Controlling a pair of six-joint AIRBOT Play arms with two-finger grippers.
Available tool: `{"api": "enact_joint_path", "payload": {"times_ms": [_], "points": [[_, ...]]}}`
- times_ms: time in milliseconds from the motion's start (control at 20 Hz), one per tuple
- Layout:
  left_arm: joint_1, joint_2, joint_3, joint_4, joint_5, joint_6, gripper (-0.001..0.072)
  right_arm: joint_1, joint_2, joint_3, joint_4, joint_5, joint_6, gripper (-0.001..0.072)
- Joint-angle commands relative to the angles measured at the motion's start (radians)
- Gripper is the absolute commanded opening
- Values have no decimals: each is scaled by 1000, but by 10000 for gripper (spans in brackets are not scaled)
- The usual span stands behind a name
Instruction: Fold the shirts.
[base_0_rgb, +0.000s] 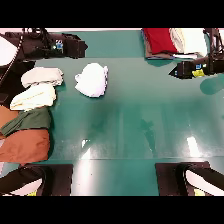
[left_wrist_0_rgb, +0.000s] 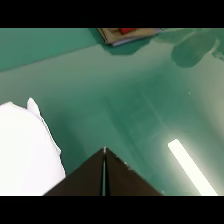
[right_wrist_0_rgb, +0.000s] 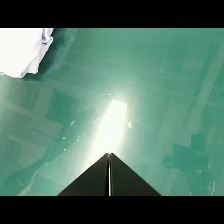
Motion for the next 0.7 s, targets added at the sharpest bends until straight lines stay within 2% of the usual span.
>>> {"api": "enact_joint_path", "payload": {"times_ms": [0,150,200,250,400,450,500,600,650], "points": [[1,0,-1,93,27,1,27,1,-1,0,1,0,0,13],[1,-8,-21,187,37,10,28,0,0,0,1,0,0,13],[1,-20,-22,235,35,26,63,1,0,0,2,1,0,13],[1,-40,-23,268,39,23,263,6,0,0,3,0,0,13],[5,-134,-23,303,47,18,304,23,0,0,3,0,0,13],[21,-182,-23,309,53,-5,490,34,0,0,3,0,0,13],[53,-232,-23,307,61,-61,609,47,0,0,2,0,0,13],[139,-343,-23,265,74,-155,608,64,0,0,3,0,0,13],[178,-396,-23,207,74,-159,607,76,0,0,3,0,0,13]]}}
